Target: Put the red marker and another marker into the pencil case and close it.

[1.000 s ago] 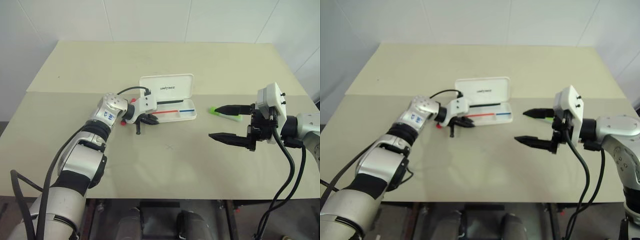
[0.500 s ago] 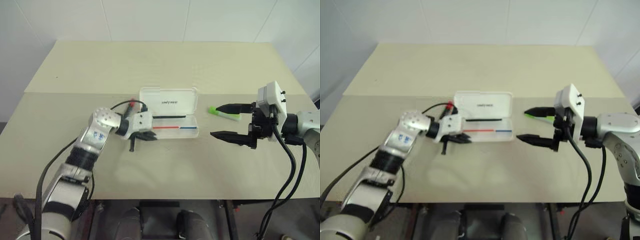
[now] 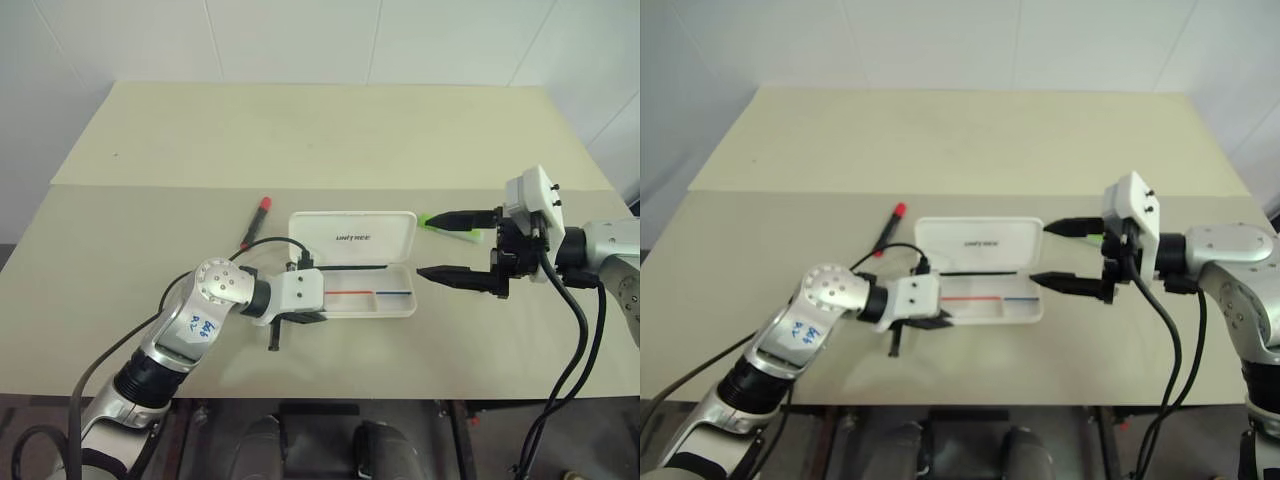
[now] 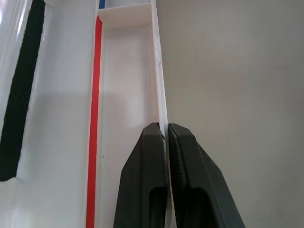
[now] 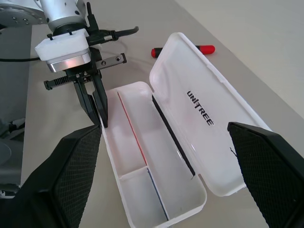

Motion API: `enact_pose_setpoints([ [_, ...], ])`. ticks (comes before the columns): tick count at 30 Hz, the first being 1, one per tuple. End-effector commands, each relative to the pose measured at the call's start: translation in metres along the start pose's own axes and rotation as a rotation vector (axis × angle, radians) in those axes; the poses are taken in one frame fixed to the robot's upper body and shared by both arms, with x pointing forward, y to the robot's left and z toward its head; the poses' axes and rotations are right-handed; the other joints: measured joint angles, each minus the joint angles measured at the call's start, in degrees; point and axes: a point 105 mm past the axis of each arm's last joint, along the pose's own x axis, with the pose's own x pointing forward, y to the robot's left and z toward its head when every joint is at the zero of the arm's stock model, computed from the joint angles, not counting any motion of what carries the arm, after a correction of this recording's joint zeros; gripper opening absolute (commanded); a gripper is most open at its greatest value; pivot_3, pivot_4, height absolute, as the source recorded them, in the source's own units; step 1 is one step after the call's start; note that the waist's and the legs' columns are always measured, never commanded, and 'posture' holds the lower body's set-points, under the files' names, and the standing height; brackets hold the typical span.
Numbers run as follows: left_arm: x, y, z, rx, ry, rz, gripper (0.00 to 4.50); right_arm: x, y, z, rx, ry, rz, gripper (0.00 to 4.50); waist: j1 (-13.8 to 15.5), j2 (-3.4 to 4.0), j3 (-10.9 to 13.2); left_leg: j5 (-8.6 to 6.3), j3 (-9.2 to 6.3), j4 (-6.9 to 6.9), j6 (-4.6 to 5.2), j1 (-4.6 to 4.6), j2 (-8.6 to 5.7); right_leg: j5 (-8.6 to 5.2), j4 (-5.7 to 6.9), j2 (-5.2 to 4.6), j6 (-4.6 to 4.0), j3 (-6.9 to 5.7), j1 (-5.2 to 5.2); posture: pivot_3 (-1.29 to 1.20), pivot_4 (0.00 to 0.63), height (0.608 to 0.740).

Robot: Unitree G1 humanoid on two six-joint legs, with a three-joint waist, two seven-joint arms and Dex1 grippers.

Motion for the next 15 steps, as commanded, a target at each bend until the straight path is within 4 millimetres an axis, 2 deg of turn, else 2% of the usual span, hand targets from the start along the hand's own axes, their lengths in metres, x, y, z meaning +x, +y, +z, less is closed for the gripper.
enact_pose_setpoints([
  [1,0.01,-0.008,-0.019,-0.079,0.043,-0.013,0.29,-0.004,-0.004,0.008,-0.053,-0.003,-0.024,4.5,0.0,0.06,-0.1,0.0,0.0,0.0,0.0,0.01,0.0,0.0,0.0,0.0,0.0,0.0,0.02,0.0,0.15,0.74],
  [4,0.013,-0.001,-0.023,-0.102,0.055,0.038,1.16,-0.004,-0.006,0.006,-0.052,0.002,-0.033,4.5,0.1,0.14,-0.2,-0.01,0.0,0.04,0.01,0.03,0.0,0.0,0.0,-0.01,0.0,-0.01,0.07,0.0,0.15,0.74],
  [12,0.01,-0.004,-0.013,-0.114,0.001,0.032,3.76,-0.003,-0.015,0.003,-0.06,0.023,-0.04,4.5,0.0,0.17,-0.3,-0.02,-0.04,0.03,0.03,0.04,0.0,0.0,-0.04,0.0,0.0,-0.03,0.1,0.0,0.15,0.74],
  [14,0.007,-0.001,-0.008,-0.104,-0.012,0.052,4.34,-0.003,-0.019,0.001,-0.061,0.028,-0.037,4.5,0.0,0.17,-0.3,-0.02,-0.03,0.02,0.03,0.04,0.0,0.0,-0.04,0.0,0.0,-0.02,0.09,0.0,0.15,0.74],
  [15,0.006,0.0,-0.007,-0.099,-0.012,0.062,4.46,-0.002,-0.02,0.001,-0.062,0.03,-0.035,4.5,0.0,0.17,-0.3,-0.02,-0.03,0.01,0.03,0.03,0.0,0.0,-0.04,0.0,0.0,-0.02,0.08,0.0,0.15,0.74],
])
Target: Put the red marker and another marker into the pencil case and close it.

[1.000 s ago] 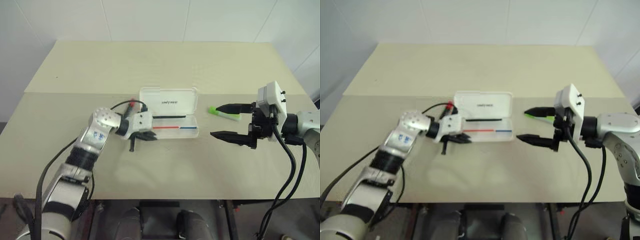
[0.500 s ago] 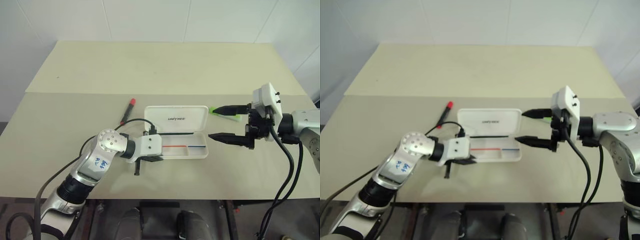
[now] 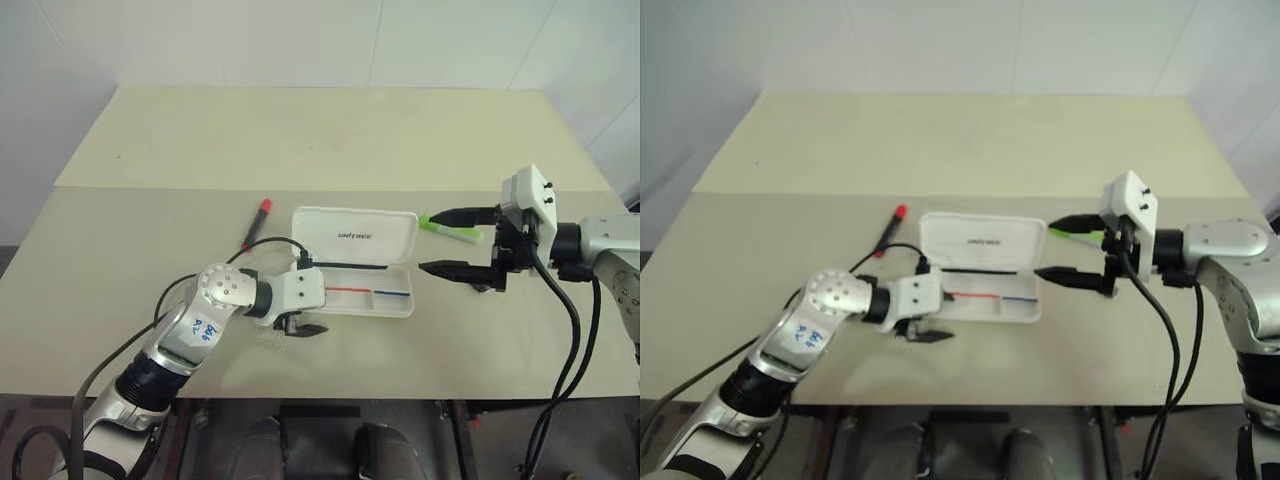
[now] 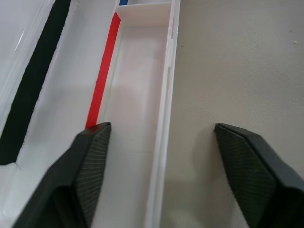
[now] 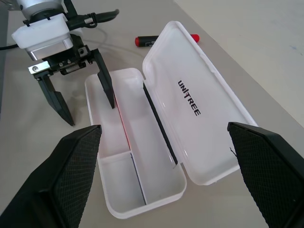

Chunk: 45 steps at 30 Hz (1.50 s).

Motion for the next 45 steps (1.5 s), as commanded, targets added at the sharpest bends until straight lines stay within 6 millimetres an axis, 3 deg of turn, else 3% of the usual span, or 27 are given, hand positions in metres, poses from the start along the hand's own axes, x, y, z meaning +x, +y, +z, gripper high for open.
enact_pose_setpoints([
  [1,-0.002,-0.009,0.005,-0.028,-0.017,-0.033,4.46,-0.001,-0.004,0.011,-0.046,-0.026,0.018,4.5,0.0,0.0,0.0,0.0,0.0,0.0,0.0,-0.01,0.0,0.0,0.0,0.0,0.0,0.0,0.0,0.0,0.15,0.74],
  [9,-0.035,-0.032,0.043,-0.059,-0.122,-0.108,4.46,0.002,-0.017,0.009,-0.074,0.003,0.08,4.5,-0.1,-0.01,0.0,0.0,0.02,0.01,-0.01,-0.06,0.0,0.0,0.02,0.0,0.0,0.04,-0.09,0.0,0.15,0.74],
  [15,-0.071,-0.022,0.049,-0.067,-0.133,-0.011,4.46,0.005,-0.038,-0.007,-0.093,0.091,0.063,4.5,-0.2,-0.02,0.0,0.0,0.03,-0.01,-0.01,-0.06,0.0,0.0,0.01,0.0,0.0,0.06,-0.1,0.0,0.15,0.74],
  [21,-0.151,0.032,0.051,-0.194,-0.236,0.305,4.46,-0.001,-0.043,-0.005,-0.097,0.069,0.079,4.5,-0.2,-0.02,0.0,0.0,0.02,-0.02,-0.02,-0.08,0.01,0.0,0.0,0.01,0.0,0.05,-0.14,0.0,0.15,0.74],
  [23,-0.184,0.063,0.033,-0.282,-0.211,0.519,4.46,-0.008,-0.029,0.016,-0.093,-0.028,0.156,4.5,-0.2,0.0,0.0,0.0,0.03,-0.01,-0.02,-0.08,0.01,0.0,0.02,0.01,-0.01,0.04,-0.13,0.0,0.15,0.74],
  [26,-0.205,0.097,0.001,-0.403,-0.122,0.73,4.46,-0.01,-0.006,0.049,-0.112,-0.156,0.25,4.5,-0.2,0.03,0.0,-0.01,0.01,-0.05,-0.03,-0.06,0.01,0.0,0.03,0.02,0.0,0.04,-0.14,0.0,0.15,0.74],
  [31,-0.181,0.134,-0.032,-0.486,-0.027,0.797,4.46,0.001,0.004,0.094,-0.131,-0.34,0.232,4.5,0.1,-0.04,0.0,-0.1,0.03,0.04,-0.09,-0.06,0.01,0.0,0.08,0.02,0.0,0.05,-0.12,0.0,0.15,0.74],
  [34,-0.15,0.156,-0.044,-0.55,-0.027,0.779,4.46,0.022,0.014,0.092,-0.193,-0.253,0.19,4.5,0.5,-0.12,0.0,-0.1,0.02,0.05,-0.11,-0.17,0.02,0.0,0.11,0.04,0.0,0.01,-0.19,0.0,0.15,0.74],
  [38,-0.111,0.164,-0.048,-0.598,-0.042,0.662,4.46,0.042,0.032,0.071,-0.338,-0.132,0.186,4.5,0.2,-0.21,0.0,-0.16,0.12,0.08,-0.06,-0.37,0.0,0.05,0.1,0.03,0.09,0.02,-0.29,0.0,0.15,0.74],
  [45,-0.084,0.171,-0.044,-0.597,-0.033,0.605,4.46,0.051,0.041,0.064,-0.327,-0.127,0.184,4.5,-0.6,-0.29,0.1,-0.16,0.14,0.13,-0.07,-0.35,0.01,0.05,0.2,0.04,0.1,0.03,-0.34,0.0,0.15,0.74],
])
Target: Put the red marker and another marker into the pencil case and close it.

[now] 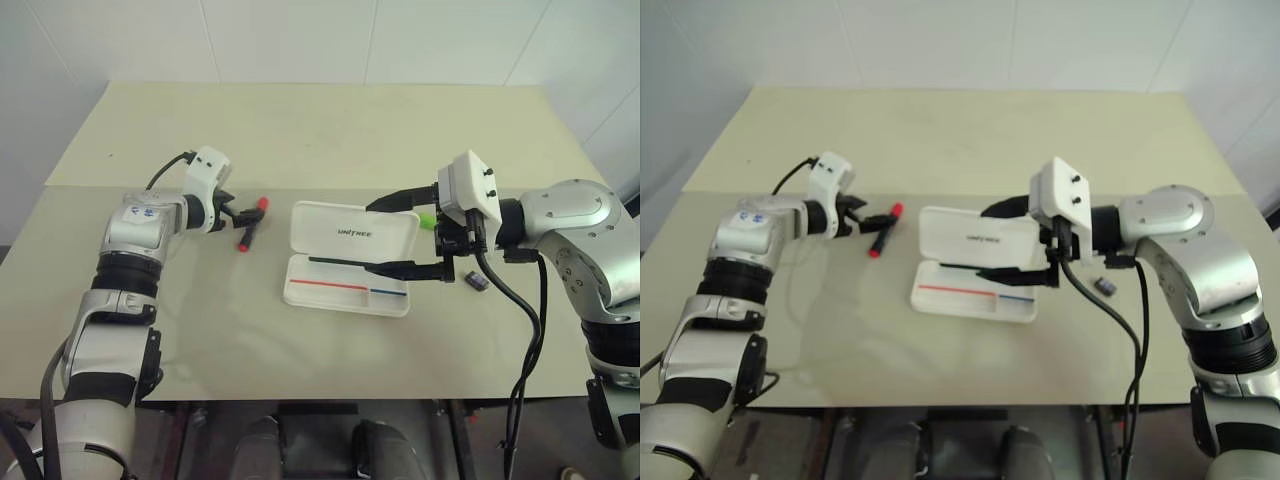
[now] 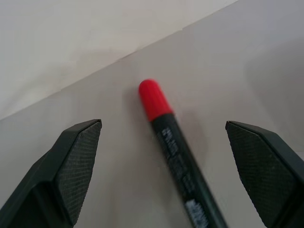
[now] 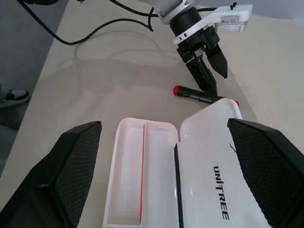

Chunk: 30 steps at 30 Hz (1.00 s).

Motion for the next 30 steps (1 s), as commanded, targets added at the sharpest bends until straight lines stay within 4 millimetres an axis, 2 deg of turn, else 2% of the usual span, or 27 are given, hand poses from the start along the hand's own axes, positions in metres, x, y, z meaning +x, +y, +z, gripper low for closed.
enact_pose_setpoints([
  [1,0.008,0.0,0.003,0.061,0.029,0.031,4.46,0.001,0.003,0.009,-0.049,-0.012,-0.008,4.5,0.0,0.0,0.0,0.0,0.0,0.0,0.0,0.0,0.0,0.0,-0.01,0.0,0.0,0.0,0.01,0.0,0.15,0.74],
  [6,0.027,-0.007,-0.018,0.064,0.116,0.05,4.46,0.003,0.004,0.009,-0.048,-0.003,-0.01,4.5,0.2,-0.01,0.0,0.0,-0.01,0.01,0.0,-0.01,0.0,0.0,-0.02,0.0,0.0,-0.01,0.02,0.0,0.15,0.74],
  [12,0.037,-0.003,-0.038,0.064,0.174,0.11,4.46,0.004,0.006,0.01,-0.051,0.0,-0.01,4.5,0.8,-0.06,0.0,-0.01,-0.01,0.15,0.02,0.12,-0.01,0.0,-0.09,-0.03,0.0,0.0,0.16,0.0,0.15,0.74],
  [15,0.038,-0.002,-0.038,0.06,0.167,0.128,3.91,0.004,0.007,0.01,-0.05,0.002,-0.012,4.5,0.8,-0.09,-0.1,-0.02,-0.04,0.21,0.03,0.24,-0.01,0.0,-0.07,-0.03,0.0,0.0,0.27,0.0,0.15,0.74],
  [20,0.038,-0.004,-0.038,0.04,0.151,0.106,2.35,0.003,0.007,0.01,-0.049,0.006,-0.018,4.5,0.6,-0.11,-0.3,-0.02,-0.05,0.22,0.03,0.32,0.0,0.0,-0.03,-0.02,0.0,0.01,0.33,0.0,0.15,0.74],
  [26,0.027,0.005,-0.027,0.058,0.113,0.114,0.6,0.004,0.005,0.01,-0.048,0.01,-0.016,4.5,0.3,-0.12,-0.3,-0.02,-0.03,0.18,0.03,0.31,0.0,0.0,-0.04,-0.02,0.0,0.03,0.29,0.0,0.15,0.74],
  [30,0.001,0.019,-0.013,0.096,0.067,0.116,0.6,0.0,0.005,0.009,-0.037,0.022,-0.004,4.5,-0.9,-0.13,-0.2,-0.01,0.04,0.03,0.02,0.27,0.0,0.0,-0.02,0.0,0.0,0.11,0.15,0.0,0.15,0.74],
])
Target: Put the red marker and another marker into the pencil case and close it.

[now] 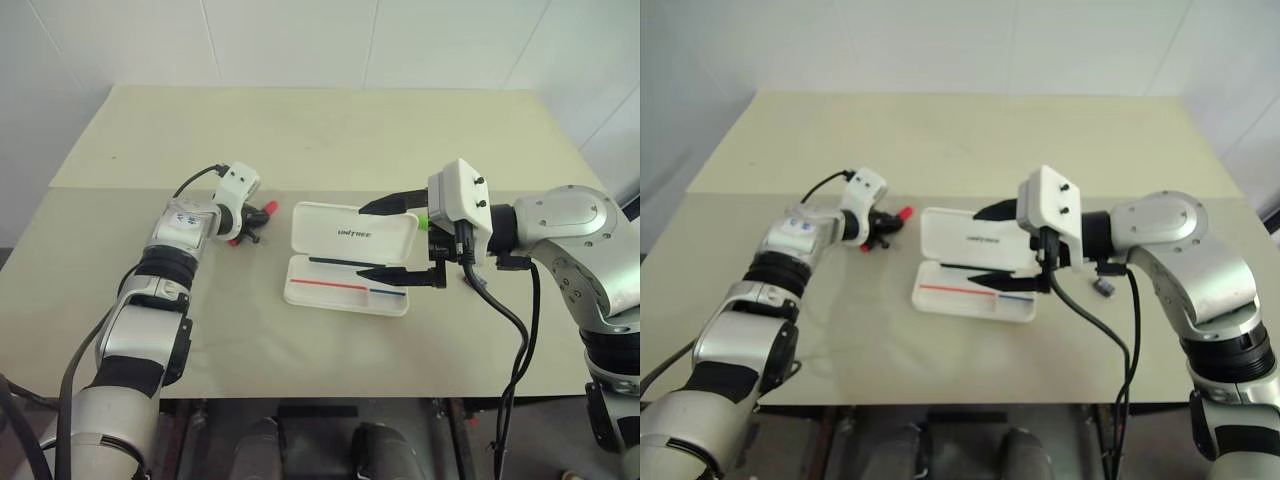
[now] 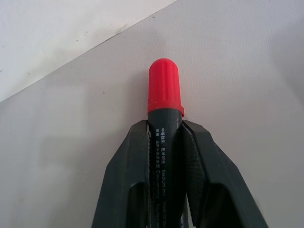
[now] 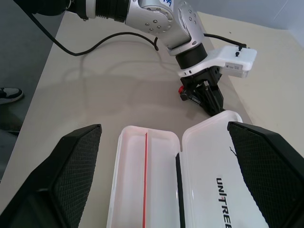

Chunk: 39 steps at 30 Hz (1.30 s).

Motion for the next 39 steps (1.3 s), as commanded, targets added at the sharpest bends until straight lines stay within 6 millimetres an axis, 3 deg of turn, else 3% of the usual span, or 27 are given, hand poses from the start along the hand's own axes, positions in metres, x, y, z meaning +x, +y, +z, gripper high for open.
enact_pose_setpoints([
  [1,-0.036,0.029,0.014,0.035,-0.054,0.052,0.6,-0.009,-0.001,0.006,-0.015,0.006,0.008,4.5,-0.6,-0.02,0.0,0.0,0.04,-0.07,0.0,0.0,0.0,0.0,0.03,0.0,0.0,0.03,-0.04,0.0,0.15,0.74],
  [6,-0.103,0.029,0.061,0.134,-0.23,-0.056,0.6,-0.019,-0.006,0.006,0.001,0.006,-0.002,4.5,-0.9,-0.22,0.1,0.01,0.08,-0.18,-0.02,-0.11,0.04,0.0,-0.07,0.04,0.0,0.04,-0.14,0.0,0.15,0.74],
  [10,-0.145,0.01,0.084,0.229,-0.301,-0.173,0.6,-0.025,-0.015,0.004,-0.001,0.018,-0.036,4.5,-0.2,-0.22,0.1,-0.04,0.11,-0.1,0.01,-0.1,0.03,0.0,-0.05,0.01,0.01,0.06,-0.07,0.0,0.15,0.74],
  [13,-0.18,-0.034,0.091,0.347,-0.336,-0.411,0.6,-0.039,-0.017,0.005,0.007,0.017,-0.054,4.5,-0.2,-0.22,0.1,-0.06,0.1,-0.12,0.02,-0.09,0.03,0.0,-0.07,0.0,0.01,0.06,-0.06,0.0,0.15,0.74],
  [15,-0.187,-0.069,0.079,0.423,-0.299,-0.58,0.6,-0.049,-0.014,0.005,0.013,0.021,-0.054,4.5,-0.1,-0.22,0.1,-0.09,0.11,-0.14,0.02,-0.14,0.03,0.0,-0.08,0.01,0.01,0.1,-0.11,0.0,0.15,0.74],
  [19,-0.171,-0.115,0.056,0.471,-0.238,-0.774,0.6,-0.054,-0.009,0.005,0.016,0.031,-0.051,4.5,-0.1,-0.22,0.1,-0.1,0.11,-0.06,0.02,-0.05,0.04,0.0,-0.14,0.02,0.02,0.15,-0.04,0.0,0.15,0.74],
  [21,-0.148,-0.13,0.052,0.519,-0.209,-0.781,0.6,-0.054,-0.007,0.005,0.015,0.035,-0.053,4.5,-0.1,-0.21,0.1,-0.1,0.14,0.03,0.02,0.07,0.04,0.0,-0.06,0.03,0.01,0.23,0.0,0.0,0.15,0.74],
  [24,-0.101,-0.138,0.056,0.635,-0.19,-0.68,0.6,-0.056,-0.004,0.005,0.015,0.041,-0.062,4.5,0.4,-0.22,0.1,-0.1,0.15,0.05,0.03,0.06,0.03,0.0,-0.09,0.04,0.01,0.26,0.0,0.0,0.15,0.74],
  [26,-0.081,-0.143,0.061,0.692,-0.192,-0.646,0.6,-0.057,-0.003,0.005,0.015,0.044,-0.066,4.5,0.9,-0.22,0.1,-0.11,0.17,0.05,0.04,0.0,0.02,0.0,-0.14,0.05,0.01,0.26,-0.05,0.0,0.15,0.74],
  [30,-0.062,-0.152,0.067,0.775,-0.198,-0.641,0.6,-0.058,-0.001,0.004,0.018,0.048,-0.073,4.5,0.9,-0.22,0.1,-0.14,0.32,0.01,0.09,-0.01,0.03,0.0,-0.19,0.05,0.02,0.35,-0.13,0.0,0.15,0.74],
  [39,-0.039,-0.19,0.067,0.709,-0.228,-0.741,0.6,-0.055,0.0,-0.001,0.033,0.045,-0.074,4.5,1.3,-0.21,0.1,-0.19,0.31,0.14,0.17,-0.02,0.03,0.01,-0.18,0.02,0.03,0.36,-0.1,0.0,0.15,0.74],
])
